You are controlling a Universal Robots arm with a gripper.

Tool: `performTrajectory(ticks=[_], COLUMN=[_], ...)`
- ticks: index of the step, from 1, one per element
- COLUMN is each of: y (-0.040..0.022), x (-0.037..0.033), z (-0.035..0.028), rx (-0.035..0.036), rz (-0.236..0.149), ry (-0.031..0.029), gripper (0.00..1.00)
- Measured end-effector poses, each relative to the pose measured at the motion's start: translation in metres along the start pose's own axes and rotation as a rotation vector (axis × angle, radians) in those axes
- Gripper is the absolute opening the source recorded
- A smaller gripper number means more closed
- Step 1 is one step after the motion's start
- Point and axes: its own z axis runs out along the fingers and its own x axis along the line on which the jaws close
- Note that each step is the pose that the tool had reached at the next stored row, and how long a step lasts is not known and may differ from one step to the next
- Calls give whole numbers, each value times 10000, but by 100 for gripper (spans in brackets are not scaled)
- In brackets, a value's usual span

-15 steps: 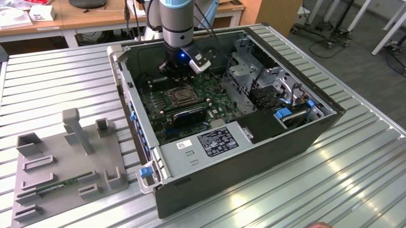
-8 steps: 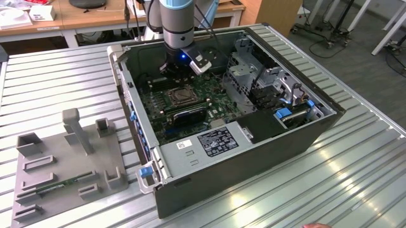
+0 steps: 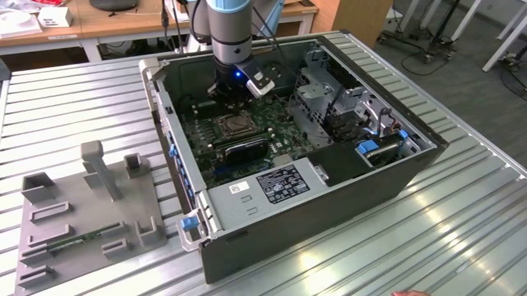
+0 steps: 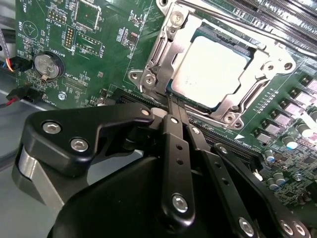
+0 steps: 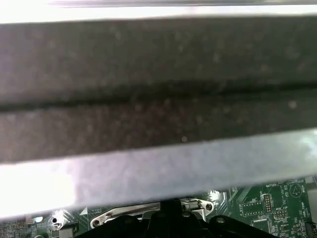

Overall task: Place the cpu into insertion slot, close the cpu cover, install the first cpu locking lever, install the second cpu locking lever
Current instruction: 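Install the first cpu locking lever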

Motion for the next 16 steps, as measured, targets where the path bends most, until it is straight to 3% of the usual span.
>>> performTrajectory(ticks=[12,16], y=[15,44], x=[-1,1], z=[-7,-17], rx=[38,12], rz=[-1,-1], ry=[6,-11], gripper=[11,11])
